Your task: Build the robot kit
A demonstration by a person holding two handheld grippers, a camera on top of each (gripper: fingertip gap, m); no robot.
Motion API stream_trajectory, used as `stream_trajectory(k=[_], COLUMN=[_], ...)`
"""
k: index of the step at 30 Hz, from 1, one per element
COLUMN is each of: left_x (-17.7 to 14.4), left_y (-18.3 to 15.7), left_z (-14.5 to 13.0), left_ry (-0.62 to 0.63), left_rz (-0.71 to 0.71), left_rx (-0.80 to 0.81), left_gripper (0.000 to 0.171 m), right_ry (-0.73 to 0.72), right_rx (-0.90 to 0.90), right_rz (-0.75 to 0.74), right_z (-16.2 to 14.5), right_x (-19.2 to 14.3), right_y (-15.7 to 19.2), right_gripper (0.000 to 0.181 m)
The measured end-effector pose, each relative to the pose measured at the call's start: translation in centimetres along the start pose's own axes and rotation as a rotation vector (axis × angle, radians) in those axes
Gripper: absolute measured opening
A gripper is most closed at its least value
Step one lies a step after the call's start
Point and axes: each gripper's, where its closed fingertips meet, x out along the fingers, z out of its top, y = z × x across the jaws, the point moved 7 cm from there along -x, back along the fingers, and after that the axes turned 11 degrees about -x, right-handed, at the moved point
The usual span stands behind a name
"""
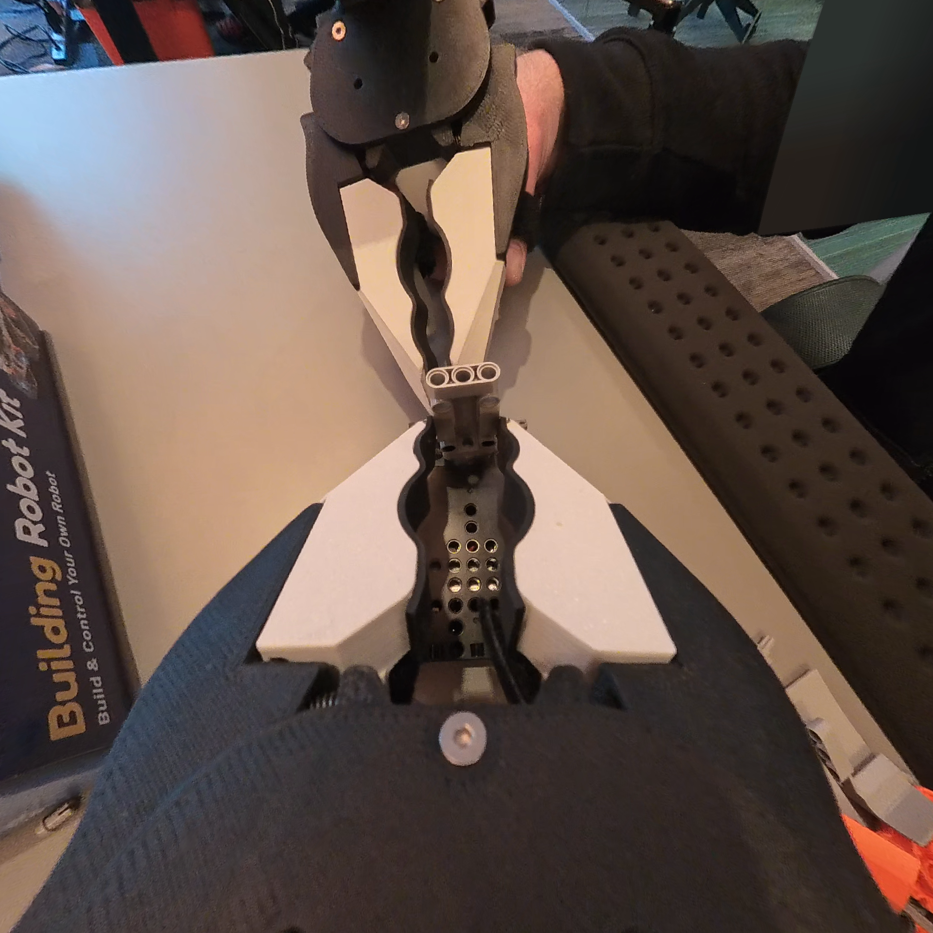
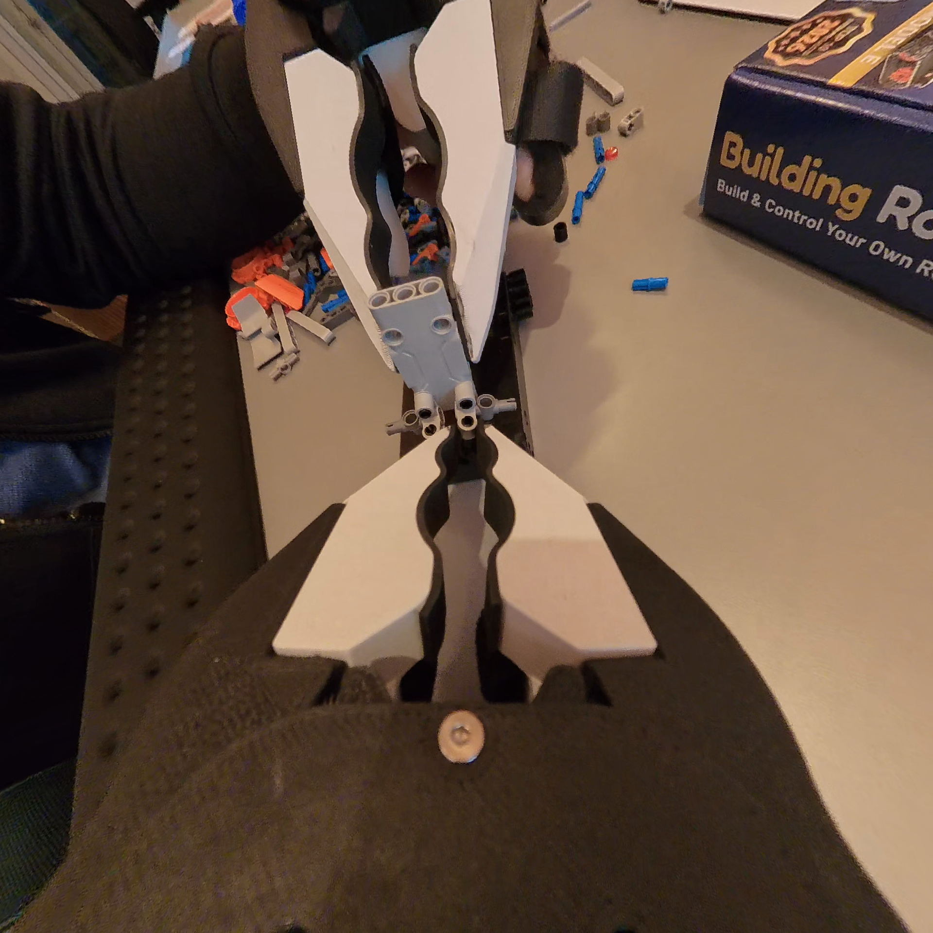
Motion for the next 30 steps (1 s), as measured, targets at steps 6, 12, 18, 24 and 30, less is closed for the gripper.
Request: stream_trajectory(k=[6, 12, 18, 24, 30], left_x=[0.12, 0.06, 0.1, -0.15, -0.25], left_y=[0.39, 0.3, 0.04, 0.2, 0.2], left_z=[-0.32, -0.44, -0.33, -0.56, -0.78], left_ry=[-0.004, 0.004, 0.006, -0.002, -0.005], left_rz=[-0.007, 0.004, 0.026, 0.018, 0.009], left_rx=[-0.033, -0.027, -0.001, -0.024, -0.039], left_gripper=[0.021, 0.022, 0.021, 0.021, 0.022], right_ry=[0.028, 0.05, 0.07, 0.075, 0.097], right_rx=[-0.032, -0.117, -0.2, -0.229, -0.291], right_rz=[-0.039, -0.079, -0.122, -0.148, -0.179], right_z=[-0.06, -0.01, 0.04, 0.18, 0.25], right_x=[0.16, 0.22, 0.31, 0.61, 0.86], right_y=[-0.04, 0.24, 0.51, 0.54, 0.73], right_gripper=[0.004, 0.004, 0.004, 0.004, 0.004])
